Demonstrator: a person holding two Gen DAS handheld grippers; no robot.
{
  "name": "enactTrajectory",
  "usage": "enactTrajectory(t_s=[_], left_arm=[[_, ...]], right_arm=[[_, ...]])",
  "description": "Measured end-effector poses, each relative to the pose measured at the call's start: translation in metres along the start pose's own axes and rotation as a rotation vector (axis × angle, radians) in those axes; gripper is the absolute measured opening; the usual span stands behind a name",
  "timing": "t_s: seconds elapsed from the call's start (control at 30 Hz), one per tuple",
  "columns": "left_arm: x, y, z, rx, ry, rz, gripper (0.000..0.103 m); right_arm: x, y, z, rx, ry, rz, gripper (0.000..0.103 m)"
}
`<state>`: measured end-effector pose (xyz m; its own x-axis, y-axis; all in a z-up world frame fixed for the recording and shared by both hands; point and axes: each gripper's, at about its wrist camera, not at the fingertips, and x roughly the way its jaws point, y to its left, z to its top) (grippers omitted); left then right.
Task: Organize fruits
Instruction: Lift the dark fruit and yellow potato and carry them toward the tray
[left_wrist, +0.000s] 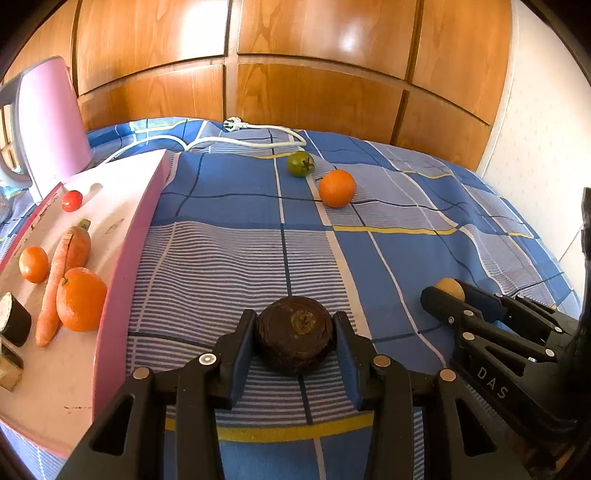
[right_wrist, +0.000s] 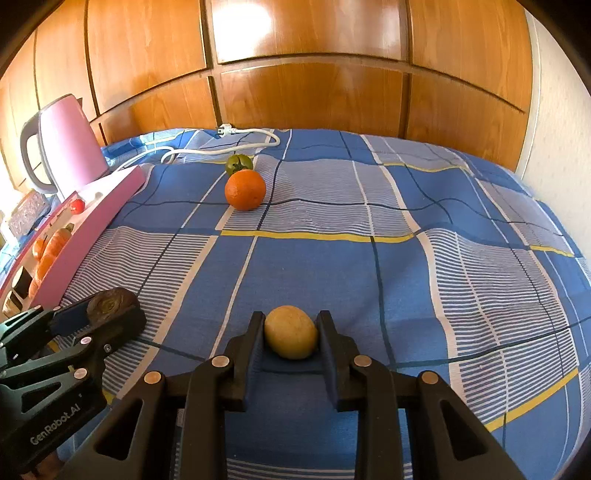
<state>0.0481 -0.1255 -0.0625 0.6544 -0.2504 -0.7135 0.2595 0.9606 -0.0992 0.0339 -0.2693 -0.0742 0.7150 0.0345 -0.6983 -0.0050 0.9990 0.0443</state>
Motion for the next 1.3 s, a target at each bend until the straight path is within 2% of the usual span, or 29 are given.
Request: enactTrajectory(t_s=[0.23,0.5,0.73,1.3], left_arm=[[-0.006,0.001,-0.003,0.001,0.011,0.003,0.041],[-0.019,0.002,-0.009,-0.009,0.02,-0.005,0.041],[-0.031,0.006,-0.008,-0.018,-0.001,-0.005,0.041],[-0.061,0.014,-0.002,-0.036,-0.066,0.005,0.041]], right_arm=[[-0.008,-0.001,-0.004,0.03,0.003,0.011,0.028],[-0.023,0.004,-0.01,0.076,0.04,0.079,0.028],[-0.028,0.015,-0.009,0.087,0.064,0.127,0.028],[-0.044,0.039,0.0,0.056,0.039,0.177,0.028]])
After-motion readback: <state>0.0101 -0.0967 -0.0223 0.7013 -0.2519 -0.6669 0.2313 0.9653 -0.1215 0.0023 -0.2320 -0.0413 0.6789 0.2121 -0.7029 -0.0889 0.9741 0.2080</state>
